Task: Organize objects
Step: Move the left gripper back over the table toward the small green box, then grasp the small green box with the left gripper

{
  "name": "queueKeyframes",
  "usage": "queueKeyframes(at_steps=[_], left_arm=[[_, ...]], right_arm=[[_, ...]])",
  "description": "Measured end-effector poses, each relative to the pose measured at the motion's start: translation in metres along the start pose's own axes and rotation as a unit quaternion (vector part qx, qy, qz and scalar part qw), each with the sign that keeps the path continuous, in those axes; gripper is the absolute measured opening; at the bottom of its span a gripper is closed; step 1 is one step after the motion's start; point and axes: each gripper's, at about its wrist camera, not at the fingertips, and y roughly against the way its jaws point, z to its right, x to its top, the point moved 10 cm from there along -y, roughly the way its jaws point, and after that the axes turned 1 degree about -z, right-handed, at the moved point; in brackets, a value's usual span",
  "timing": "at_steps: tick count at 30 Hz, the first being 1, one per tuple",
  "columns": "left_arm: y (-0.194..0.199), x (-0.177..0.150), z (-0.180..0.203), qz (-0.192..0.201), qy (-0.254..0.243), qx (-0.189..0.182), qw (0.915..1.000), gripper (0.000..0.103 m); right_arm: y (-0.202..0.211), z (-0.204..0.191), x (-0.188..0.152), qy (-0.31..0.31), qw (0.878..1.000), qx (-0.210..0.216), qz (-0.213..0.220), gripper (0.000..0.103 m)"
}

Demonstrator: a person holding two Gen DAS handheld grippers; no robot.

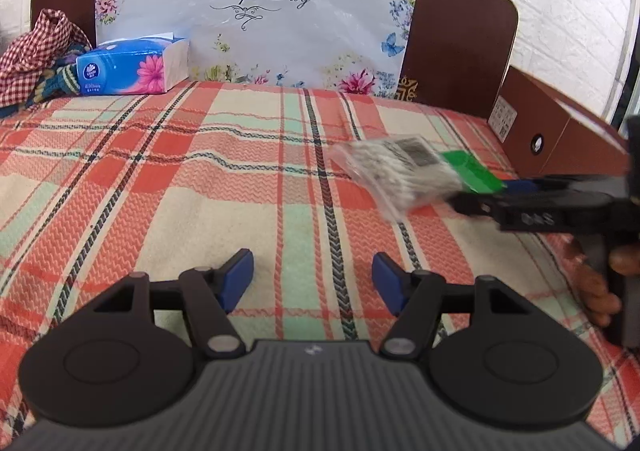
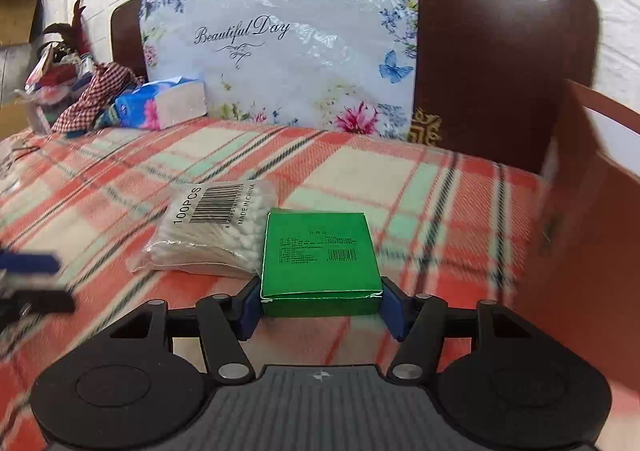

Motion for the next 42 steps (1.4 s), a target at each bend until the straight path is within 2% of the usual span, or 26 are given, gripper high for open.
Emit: queueKeyframes(at_steps=[2, 4, 7, 13, 17, 19, 21, 33, 35, 37, 40, 42], left_arm=[[-0.001, -0.001, 0.007, -0.01, -0.021, 0.028, 0.9993, 0.068], [0.002, -0.004, 0.012, -0.019, -0.02, 0.052, 0.9983, 0.068], [0.009, -0.01, 0.024, -0.034, -0.019, 0.068, 0.9969, 0.071], [0.027, -0.022, 0.046, -0.072, -0.004, 0.062, 0.9954, 0.072], [0.033, -0.03, 0.06, -0.098, -0.027, 0.084, 0.9912, 0.072], [0.037, -0.032, 0.062, -0.107, -0.023, 0.09, 0.9899, 0.072], [0.04, -0.035, 0.061, -0.112, -0.02, 0.094, 0.989, 0.073], [0.048, -0.041, 0.061, -0.122, -0.017, 0.101, 0.9872, 0.074], [0.048, -0.041, 0.06, -0.122, -0.017, 0.101, 0.9873, 0.074], [0.049, -0.042, 0.061, -0.122, -0.017, 0.101, 0.9872, 0.074], [0.049, -0.042, 0.06, -0.122, -0.017, 0.101, 0.9873, 0.074], [0.049, -0.042, 0.06, -0.122, -0.018, 0.101, 0.9872, 0.074]], right_arm=[[0.022, -0.004, -0.016, -0.005, 1.0, -0.011, 0.0, 0.06], [0.044, -0.007, -0.032, -0.012, 1.0, -0.028, -0.002, 0.06], [0.076, -0.007, -0.056, -0.029, 0.998, -0.055, -0.003, 0.06], [0.117, -0.007, -0.087, -0.058, 0.994, -0.091, -0.003, 0.06], [0.124, -0.01, -0.092, -0.062, 0.993, -0.102, 0.005, 0.061], [0.126, -0.008, -0.092, -0.07, 0.992, -0.109, 0.009, 0.07], [0.129, -0.007, -0.093, -0.082, 0.991, -0.106, 0.014, 0.073], [0.14, -0.014, -0.1, -0.094, 0.991, -0.094, 0.021, 0.077], [0.138, -0.012, -0.099, -0.096, 0.991, -0.097, 0.018, 0.075], [0.135, -0.004, -0.098, -0.104, 0.987, -0.123, 0.014, 0.066], [0.132, 0.016, -0.095, -0.144, 0.973, -0.18, 0.018, 0.066], [0.13, 0.018, -0.094, -0.153, 0.972, -0.176, 0.022, 0.072]])
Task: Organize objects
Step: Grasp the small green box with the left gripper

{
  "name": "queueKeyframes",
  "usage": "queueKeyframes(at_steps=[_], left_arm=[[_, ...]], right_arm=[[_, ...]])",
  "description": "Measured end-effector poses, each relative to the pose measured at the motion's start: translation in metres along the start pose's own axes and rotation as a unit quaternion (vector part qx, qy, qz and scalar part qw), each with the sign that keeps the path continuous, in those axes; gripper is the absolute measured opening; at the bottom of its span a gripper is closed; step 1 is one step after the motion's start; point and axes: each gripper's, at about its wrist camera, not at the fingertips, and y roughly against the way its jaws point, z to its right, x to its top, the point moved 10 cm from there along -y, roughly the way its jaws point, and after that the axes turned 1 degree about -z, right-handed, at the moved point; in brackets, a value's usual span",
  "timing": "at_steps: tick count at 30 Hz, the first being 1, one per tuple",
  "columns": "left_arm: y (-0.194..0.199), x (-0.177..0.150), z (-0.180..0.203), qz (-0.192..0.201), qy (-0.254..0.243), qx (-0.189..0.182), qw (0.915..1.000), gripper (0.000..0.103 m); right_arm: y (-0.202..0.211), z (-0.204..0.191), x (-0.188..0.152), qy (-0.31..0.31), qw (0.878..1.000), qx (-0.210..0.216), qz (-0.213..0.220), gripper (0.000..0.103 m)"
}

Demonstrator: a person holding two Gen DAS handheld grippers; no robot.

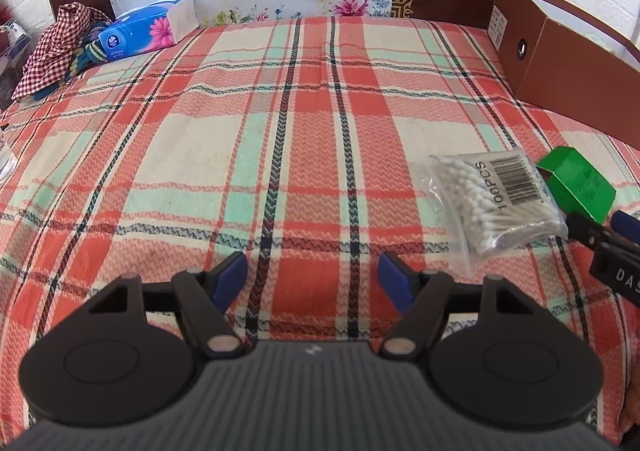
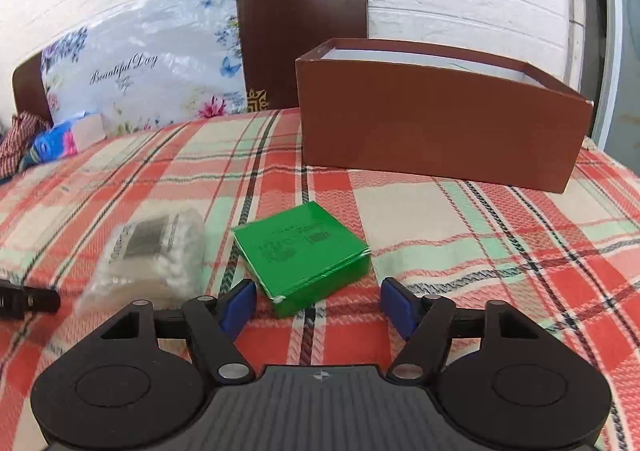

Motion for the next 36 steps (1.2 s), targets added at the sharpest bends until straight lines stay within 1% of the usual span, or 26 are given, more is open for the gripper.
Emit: queueKeyframes(at_steps=[3, 6, 8, 9, 11, 13, 15, 16, 18, 20, 21, 23, 25, 26, 27, 29, 31, 32, 33, 34, 36], left_arm=[[0.0, -0.001, 0.0, 0.0, 0.001, 0.002, 1.0, 0.076], [-0.001, -0.001, 0.0, 0.002, 0.001, 0.003, 1.0, 0.078], [-0.001, 0.0, 0.0, 0.004, -0.001, 0.003, 1.0, 0.079], [-0.002, 0.0, -0.001, 0.005, -0.002, 0.002, 1.0, 0.08], [-0.003, 0.0, -0.002, 0.006, 0.0, 0.0, 1.0, 0.082], [-0.005, 0.001, -0.005, 0.008, 0.002, -0.002, 1.0, 0.083], [-0.004, 0.002, -0.008, 0.01, 0.006, -0.003, 0.9999, 0.083], [-0.004, 0.002, -0.01, 0.01, 0.009, -0.002, 0.9999, 0.083], [-0.002, 0.001, -0.017, 0.009, 0.018, 0.001, 0.9998, 0.083], [0.0, -0.001, -0.025, 0.007, 0.03, 0.003, 0.9995, 0.082], [0.001, -0.001, -0.028, 0.004, 0.035, 0.004, 0.9994, 0.08], [0.006, -0.003, -0.03, -0.002, 0.045, 0.001, 0.999, 0.076], [0.012, -0.003, -0.028, -0.009, 0.052, -0.014, 0.9985, 0.073], [0.016, -0.001, -0.023, -0.008, 0.055, -0.027, 0.9981, 0.073], [0.019, 0.001, -0.016, -0.008, 0.056, -0.04, 0.9976, 0.073], [0.025, 0.008, 0.006, -0.01, 0.049, -0.078, 0.9957, 0.073], [0.029, 0.014, 0.037, -0.016, 0.035, -0.121, 0.9919, 0.073], [0.029, 0.016, 0.054, -0.023, 0.029, -0.143, 0.989, 0.072], [0.028, 0.018, 0.069, -0.032, 0.025, -0.163, 0.9859, 0.071], [0.025, 0.02, 0.085, -0.043, 0.021, -0.18, 0.9825, 0.07], [0.019, 0.024, 0.114, -0.064, 0.013, -0.204, 0.9768, 0.068]], right_arm=[[0.004, -0.004, -0.001, 0.017, 1.0, 0.006, 0.008, 0.074], [0.018, -0.005, 0.002, 0.02, 0.999, 0.001, 0.043, 0.075], [0.028, -0.003, 0.002, 0.004, 0.998, 0.015, 0.058, 0.075], [0.032, -0.003, 0.002, -0.006, 0.998, 0.031, 0.056, 0.075], [0.035, -0.01, -0.004, -0.013, 0.997, 0.064, 0.039, 0.07], [0.032, -0.026, -0.009, 0.018, 0.997, 0.079, 0.021, 0.052], [0.025, -0.044, -0.011, 0.05, 0.995, 0.082, 0.0, 0.039], [0.019, -0.051, -0.011, 0.057, 0.995, 0.087, -0.012, 0.039], [0.008, -0.065, -0.003, 0.071, 0.993, 0.095, -0.014, 0.039], [-0.007, -0.085, 0.005, 0.086, 0.99, 0.113, -0.017, 0.039], [-0.013, -0.094, 0.008, 0.093, 0.988, 0.122, -0.018, 0.041], [-0.021, -0.11, 0.013, 0.101, 0.986, 0.135, -0.017, 0.042], [-0.016, -0.111, 0.014, 0.103, 0.984, 0.147, -0.014, 0.042], [-0.011, -0.106, 0.011, 0.104, 0.983, 0.151, -0.01, 0.046], [-0.007, -0.099, 0.007, 0.106, 0.983, 0.15, -0.008, 0.052], [0.002, -0.072, 0.0, 0.093, 0.987, 0.133, -0.003, 0.055], [0.01, -0.04, -0.003, 0.039, 0.992, 0.122, -0.005, 0.057], [0.015, -0.02, -0.002, 0.007, 0.994, 0.109, 0.0, 0.058], [0.018, -0.003, -0.002, -0.017, 0.996, 0.092, 0.005, 0.063], [0.019, 0.014, -0.002, -0.038, 0.997, 0.073, 0.008, 0.063], [0.018, 0.035, 0.0, -0.067, 0.995, 0.069, 0.007, 0.063]])
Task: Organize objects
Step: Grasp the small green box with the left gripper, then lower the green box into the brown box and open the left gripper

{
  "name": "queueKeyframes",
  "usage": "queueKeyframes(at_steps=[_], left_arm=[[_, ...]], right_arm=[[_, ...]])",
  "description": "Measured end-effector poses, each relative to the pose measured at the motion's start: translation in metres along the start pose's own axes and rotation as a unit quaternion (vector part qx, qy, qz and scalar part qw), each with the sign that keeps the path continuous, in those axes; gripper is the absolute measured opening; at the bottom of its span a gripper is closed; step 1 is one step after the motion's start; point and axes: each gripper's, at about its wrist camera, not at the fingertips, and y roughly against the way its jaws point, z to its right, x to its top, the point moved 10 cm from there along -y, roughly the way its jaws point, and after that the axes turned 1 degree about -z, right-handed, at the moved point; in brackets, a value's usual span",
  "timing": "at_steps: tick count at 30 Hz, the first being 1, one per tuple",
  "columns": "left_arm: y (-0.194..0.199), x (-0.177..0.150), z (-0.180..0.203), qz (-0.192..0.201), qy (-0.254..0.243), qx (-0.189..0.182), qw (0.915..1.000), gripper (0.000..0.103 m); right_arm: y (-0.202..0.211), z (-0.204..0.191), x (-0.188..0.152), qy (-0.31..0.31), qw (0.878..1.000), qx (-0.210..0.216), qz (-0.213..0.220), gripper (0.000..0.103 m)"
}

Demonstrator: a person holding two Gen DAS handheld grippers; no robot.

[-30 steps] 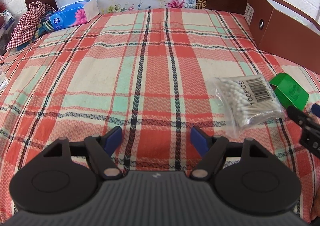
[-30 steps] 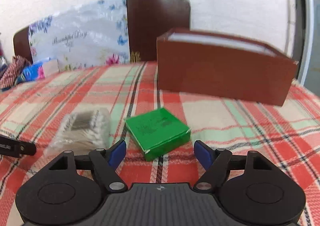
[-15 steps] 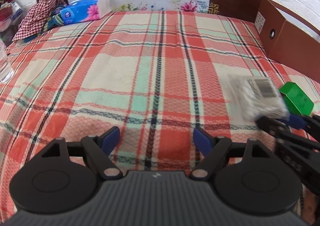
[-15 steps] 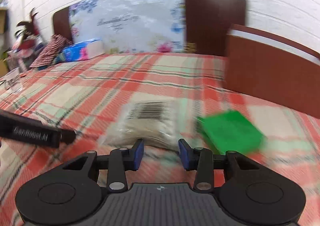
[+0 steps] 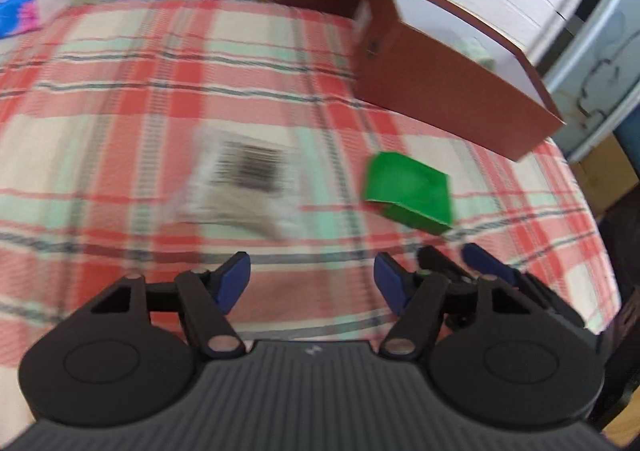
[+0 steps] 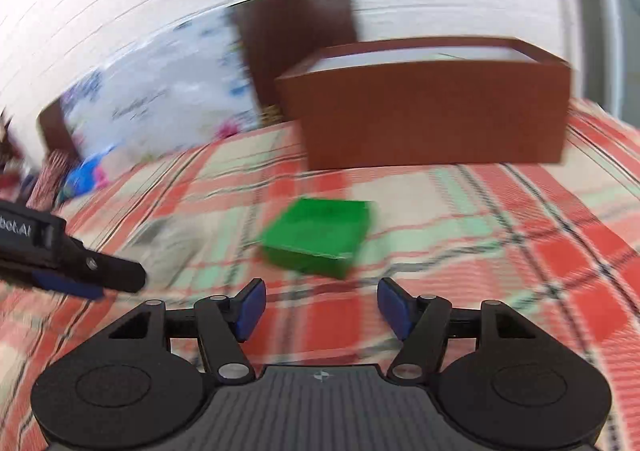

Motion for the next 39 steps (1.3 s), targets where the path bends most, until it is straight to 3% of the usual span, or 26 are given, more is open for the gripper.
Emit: queueKeyframes(at_steps=[3, 6, 9, 13, 14, 17, 19, 21, 23, 27, 29, 32, 35, 39], left_arm=[[-0.02, 0.009, 0.026, -0.021, 0.001, -0.021, 0.9996, 0.068], [-0.033, 0.024, 0.035, -0.015, 0.008, -0.008, 0.9998, 0.068], [-0.044, 0.043, 0.037, 0.002, -0.005, 0.018, 0.9998, 0.07], [-0.061, 0.048, 0.052, -0.022, -0.033, -0.002, 0.9992, 0.076], [-0.066, 0.045, 0.058, -0.031, -0.039, -0.011, 0.9987, 0.075], [-0.084, 0.03, 0.074, -0.064, -0.054, -0.039, 0.9957, 0.056], [-0.083, 0.031, 0.08, -0.051, -0.07, -0.033, 0.9957, 0.055], [-0.074, 0.04, 0.089, -0.037, -0.08, -0.034, 0.9955, 0.045], [-0.054, 0.056, 0.107, -0.008, -0.096, -0.053, 0.9939, 0.045], [-0.026, 0.103, 0.148, 0.059, -0.132, -0.081, 0.9861, 0.045], [-0.024, 0.13, 0.168, 0.083, -0.146, -0.085, 0.9821, 0.045], [-0.034, 0.166, 0.198, 0.107, -0.159, -0.089, 0.9774, 0.045], [-0.058, 0.19, 0.229, 0.107, -0.167, -0.105, 0.9745, 0.045], [-0.1, 0.187, 0.26, 0.079, -0.187, -0.115, 0.9724, 0.046]], right_arm=[[-0.001, 0.008, 0.007, 0.019, 1.0, -0.009, -0.001, 0.071], [-0.005, 0.005, 0.014, 0.08, 0.997, -0.015, 0.002, 0.076], [-0.015, 0.001, 0.014, 0.105, 0.994, -0.001, -0.014, 0.076], [-0.03, -0.011, 0.015, 0.141, 0.99, 0.003, -0.02, 0.075], [-0.036, -0.012, 0.015, 0.144, 0.989, 0.003, -0.024, 0.074], [-0.047, -0.015, 0.017, 0.14, 0.989, 0.009, -0.035, 0.068], [-0.046, -0.012, 0.018, 0.133, 0.991, 0.01, -0.03, 0.065], [-0.038, -0.004, 0.025, 0.106, 0.994, 0.011, -0.008, 0.065], [-0.02, 0.002, 0.043, 0.092, 0.994, 0.0, 0.054, 0.065], [0.004, 0.013, 0.094, 0.108, 0.978, -0.041, 0.172, 0.064], [0.004, 0.024, 0.122, 0.11, 0.97, -0.055, 0.209, 0.064], [-0.007, 0.048, 0.161, 0.103, 0.962, -0.071, 0.243, 0.063], [-0.02, 0.081, 0.187, 0.095, 0.957, -0.094, 0.259, 0.063], [-0.038, 0.132, 0.186, 0.056, 0.961, -0.111, 0.247, 0.069]])
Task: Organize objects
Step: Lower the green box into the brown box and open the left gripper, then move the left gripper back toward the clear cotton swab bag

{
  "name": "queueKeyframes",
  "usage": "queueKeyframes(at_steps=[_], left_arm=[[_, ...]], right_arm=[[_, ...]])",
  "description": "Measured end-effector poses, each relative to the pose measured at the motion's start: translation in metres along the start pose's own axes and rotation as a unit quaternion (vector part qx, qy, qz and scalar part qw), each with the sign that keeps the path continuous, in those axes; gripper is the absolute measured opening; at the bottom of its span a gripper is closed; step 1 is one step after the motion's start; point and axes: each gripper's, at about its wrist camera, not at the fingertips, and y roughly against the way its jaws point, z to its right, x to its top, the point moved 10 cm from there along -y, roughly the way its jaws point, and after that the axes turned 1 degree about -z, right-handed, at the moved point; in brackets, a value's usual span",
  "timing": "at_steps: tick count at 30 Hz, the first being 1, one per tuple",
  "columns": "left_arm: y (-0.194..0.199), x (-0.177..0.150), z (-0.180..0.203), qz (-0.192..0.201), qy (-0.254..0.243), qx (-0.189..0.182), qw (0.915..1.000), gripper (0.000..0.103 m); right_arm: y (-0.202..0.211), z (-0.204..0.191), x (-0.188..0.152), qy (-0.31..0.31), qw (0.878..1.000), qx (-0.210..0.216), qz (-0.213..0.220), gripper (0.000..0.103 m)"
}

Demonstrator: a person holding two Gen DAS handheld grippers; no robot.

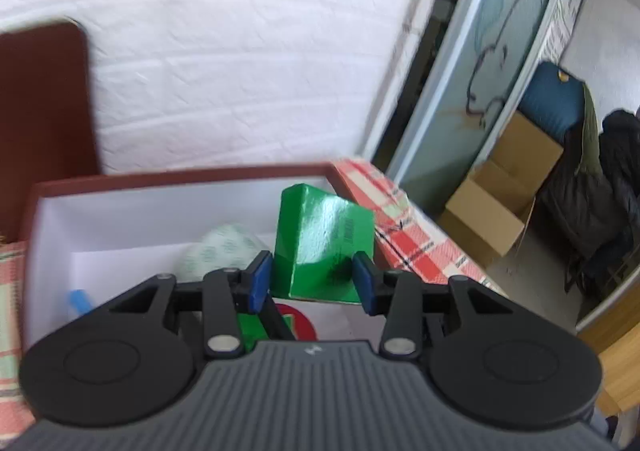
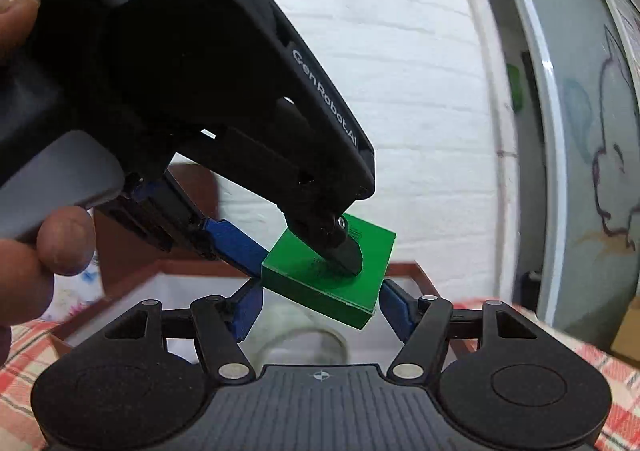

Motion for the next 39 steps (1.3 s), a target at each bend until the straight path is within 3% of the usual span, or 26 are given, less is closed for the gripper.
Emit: queueKeyframes(at_steps=[3, 5, 7, 12, 17, 23, 26, 28, 31, 35, 39], left_arm=[[-0.022, -0.011, -0.009, 0.012, 0.0, 0.031, 0.9994, 0.045], [-0.02, -0.009, -0.019, 0.032, 0.029, 0.025, 0.9988, 0.045], [-0.012, -0.002, -0.027, 0.056, 0.052, 0.026, 0.9967, 0.047], [-0.004, -0.015, -0.03, 0.044, 0.057, 0.04, 0.9966, 0.047], [0.043, -0.026, -0.027, 0.074, 0.038, 0.056, 0.9949, 0.047], [0.099, -0.057, -0.058, 0.067, 0.046, 0.112, 0.9904, 0.047], [0.126, -0.08, -0.085, 0.055, 0.061, 0.159, 0.9839, 0.047], [0.143, -0.098, -0.099, 0.055, 0.065, 0.179, 0.9801, 0.049], [0.155, -0.131, -0.118, 0.036, 0.078, 0.204, 0.9753, 0.051], [0.16, -0.173, -0.134, -0.004, 0.092, 0.216, 0.9722, 0.051], [0.179, -0.202, -0.152, -0.015, 0.109, 0.233, 0.9661, 0.051]], right_arm=[[-0.011, 0.005, -0.018, 0.015, 0.999, -0.001, -0.03, 0.084], [-0.009, 0.005, -0.017, 0.049, 0.998, -0.028, -0.013, 0.089], [-0.01, 0.007, -0.017, 0.037, 0.999, -0.022, -0.019, 0.09], [-0.007, 0.01, -0.016, 0.023, 1.0, -0.018, -0.005, 0.091], [-0.004, 0.013, -0.016, 0.021, 0.999, -0.021, 0.026, 0.096], [0.005, 0.019, -0.013, 0.02, 0.999, -0.032, 0.028, 0.096], [0.05, 0.014, -0.01, 0.016, 0.998, -0.062, 0.02, 0.099], [0.08, 0.0, -0.014, -0.008, 0.998, -0.051, 0.027, 0.099], [0.101, -0.017, -0.022, -0.042, 0.999, -0.022, -0.001, 0.1], [0.124, -0.048, -0.059, -0.093, 0.992, 0.026, -0.086, 0.1], [0.137, -0.084, -0.083, -0.086, 0.984, 0.058, -0.142, 0.1]])
